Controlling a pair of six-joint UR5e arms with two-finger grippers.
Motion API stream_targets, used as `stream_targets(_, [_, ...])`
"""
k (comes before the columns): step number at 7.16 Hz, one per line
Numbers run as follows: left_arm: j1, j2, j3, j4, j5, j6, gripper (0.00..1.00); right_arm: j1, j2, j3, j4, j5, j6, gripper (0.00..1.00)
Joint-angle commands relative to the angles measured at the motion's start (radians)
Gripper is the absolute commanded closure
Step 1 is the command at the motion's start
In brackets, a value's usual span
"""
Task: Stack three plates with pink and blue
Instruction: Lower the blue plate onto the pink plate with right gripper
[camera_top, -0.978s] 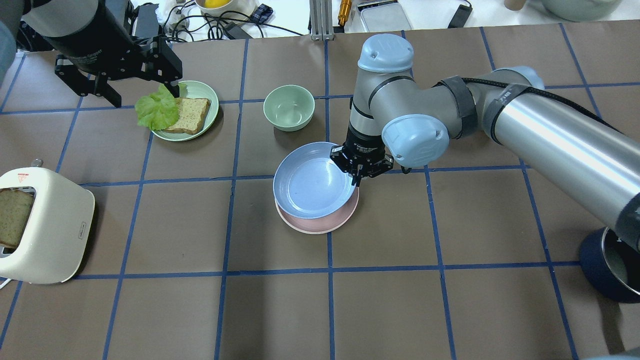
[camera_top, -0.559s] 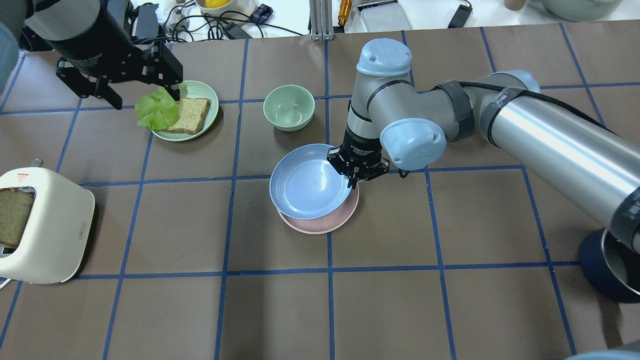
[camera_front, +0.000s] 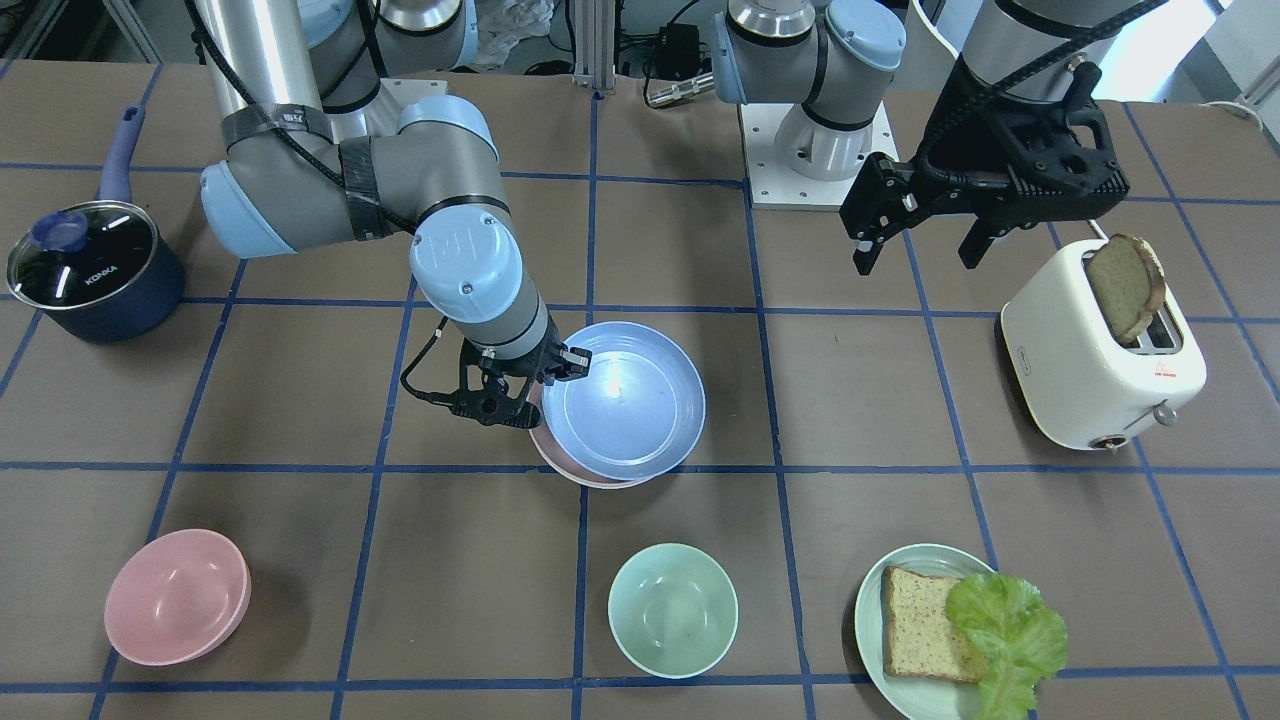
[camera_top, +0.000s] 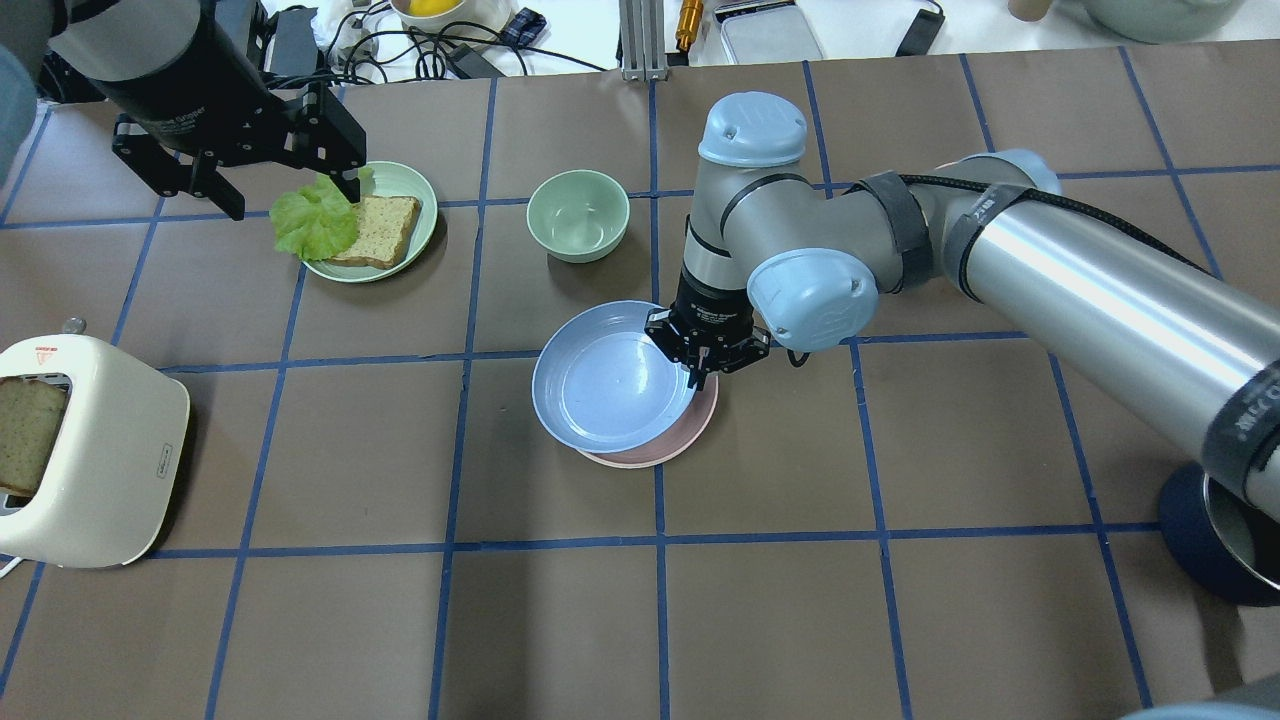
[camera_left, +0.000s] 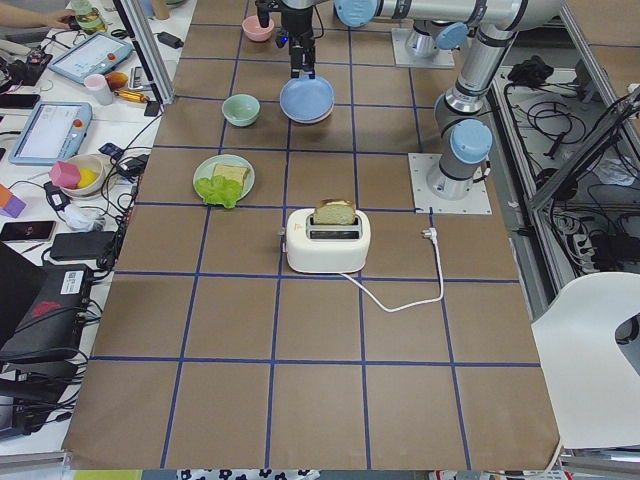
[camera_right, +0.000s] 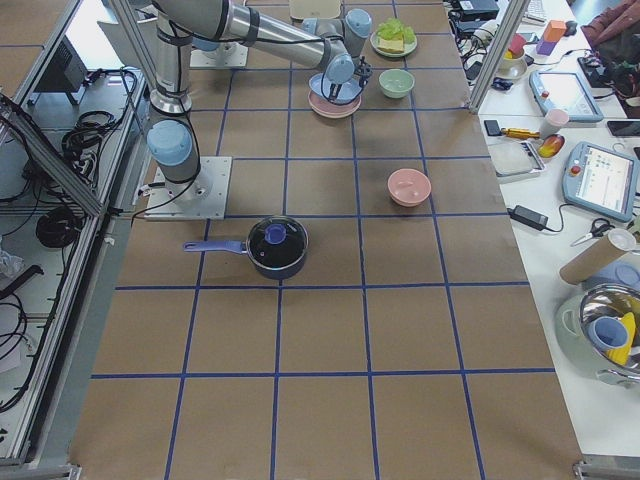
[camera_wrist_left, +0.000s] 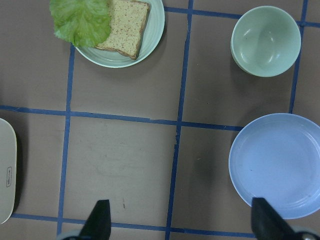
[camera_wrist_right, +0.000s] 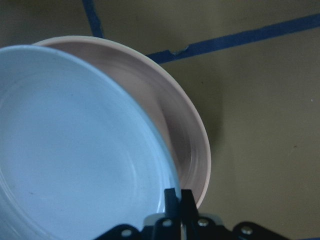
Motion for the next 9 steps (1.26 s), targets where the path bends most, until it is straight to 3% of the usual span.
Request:
stream_targets(1, [0.000,0.000,-0.001,-0.001,-0.001,0.000,0.00,-0.001,0.001,0.016,-0.001,-0.001,-0.012,1.00])
stream_targets(3, [0.000,0.000,-0.001,-0.001,-0.001,0.000,0.00,-0.005,0.003,0.016,-0.001,-0.001,-0.018,1.00])
stream_targets(4, [0.000,0.000,0.001,-0.001,-0.001,0.000,0.00,-0.007,0.003,0.016,-0.004,-0.001,-0.017,0.54])
stream_targets(5, [0.001,0.000,0.001,-0.001,-0.001,0.000,0.00,-0.008,0.003,0.016,-0.044,-0.001,-0.015,0.51])
stream_targets(7, [0.003,0.000,-0.001,0.001,-0.001,0.000,0.00,-0.011,0.000,0.008,-0.049,-0.004,-0.017,0.32])
stream_targets(9, [0.003,0.000,-0.001,0.001,-0.001,0.001,0.00,-0.022,-0.012,-0.028,-0.046,-0.009,-0.017,0.31])
